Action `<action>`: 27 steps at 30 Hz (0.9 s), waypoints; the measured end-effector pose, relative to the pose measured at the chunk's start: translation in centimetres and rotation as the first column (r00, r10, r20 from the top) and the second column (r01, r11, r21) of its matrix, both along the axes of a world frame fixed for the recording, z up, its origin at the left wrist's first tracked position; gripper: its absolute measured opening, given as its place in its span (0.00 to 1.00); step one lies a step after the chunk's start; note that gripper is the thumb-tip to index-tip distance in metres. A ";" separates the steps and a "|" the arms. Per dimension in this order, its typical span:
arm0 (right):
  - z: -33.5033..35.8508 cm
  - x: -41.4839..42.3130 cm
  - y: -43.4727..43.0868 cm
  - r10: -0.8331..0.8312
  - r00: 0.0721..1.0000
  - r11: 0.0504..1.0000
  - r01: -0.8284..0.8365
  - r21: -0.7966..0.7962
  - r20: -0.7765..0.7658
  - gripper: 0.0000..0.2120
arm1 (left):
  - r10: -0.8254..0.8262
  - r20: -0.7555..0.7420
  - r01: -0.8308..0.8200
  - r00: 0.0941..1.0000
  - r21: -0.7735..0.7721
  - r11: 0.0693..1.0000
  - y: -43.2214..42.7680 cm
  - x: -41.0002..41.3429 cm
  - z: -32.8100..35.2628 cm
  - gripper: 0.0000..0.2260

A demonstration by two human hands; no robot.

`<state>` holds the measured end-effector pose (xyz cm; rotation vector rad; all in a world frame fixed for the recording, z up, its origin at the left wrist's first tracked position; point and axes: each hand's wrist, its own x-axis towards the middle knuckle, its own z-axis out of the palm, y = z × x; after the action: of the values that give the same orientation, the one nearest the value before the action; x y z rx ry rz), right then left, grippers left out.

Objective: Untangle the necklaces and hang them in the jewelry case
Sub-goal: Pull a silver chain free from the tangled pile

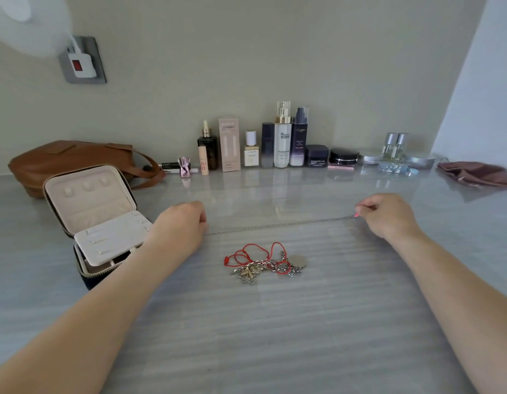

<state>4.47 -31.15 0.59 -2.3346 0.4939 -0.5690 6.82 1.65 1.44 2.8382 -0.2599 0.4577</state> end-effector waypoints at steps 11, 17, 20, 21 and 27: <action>0.4 -0.4 0.7 -0.032 0.999 0.988 0.033 -0.154 0.010 0.14 | -0.011 0.075 0.013 0.997 -0.021 1.000 0.5 -0.6 -0.3 0.13; 3.2 -2.9 5.8 0.533 0.836 0.835 -0.544 -0.078 -0.129 0.07 | -0.271 0.160 0.288 0.949 -0.095 0.953 -0.3 -2.6 0.4 0.10; 3.2 -4.3 7.9 0.663 0.690 0.722 -0.692 0.004 -0.290 0.05 | -0.362 0.076 0.370 0.929 -0.204 0.906 -1.9 -4.1 0.6 0.10; 3.1 -4.5 8.2 0.659 0.675 0.709 -0.704 -0.025 -0.332 0.07 | -0.390 0.038 0.387 0.920 -0.247 0.888 -2.5 -4.6 0.6 0.10; 3.2 -5.2 8.7 0.662 0.649 0.678 -0.732 -0.068 -0.376 0.09 | -0.488 -0.101 0.451 0.867 -0.256 0.855 -4.1 -6.1 -0.2 0.09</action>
<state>-0.75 -22.42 3.82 -2.5781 -0.3896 0.1590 0.74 -2.42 1.20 2.4501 -0.7951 0.1359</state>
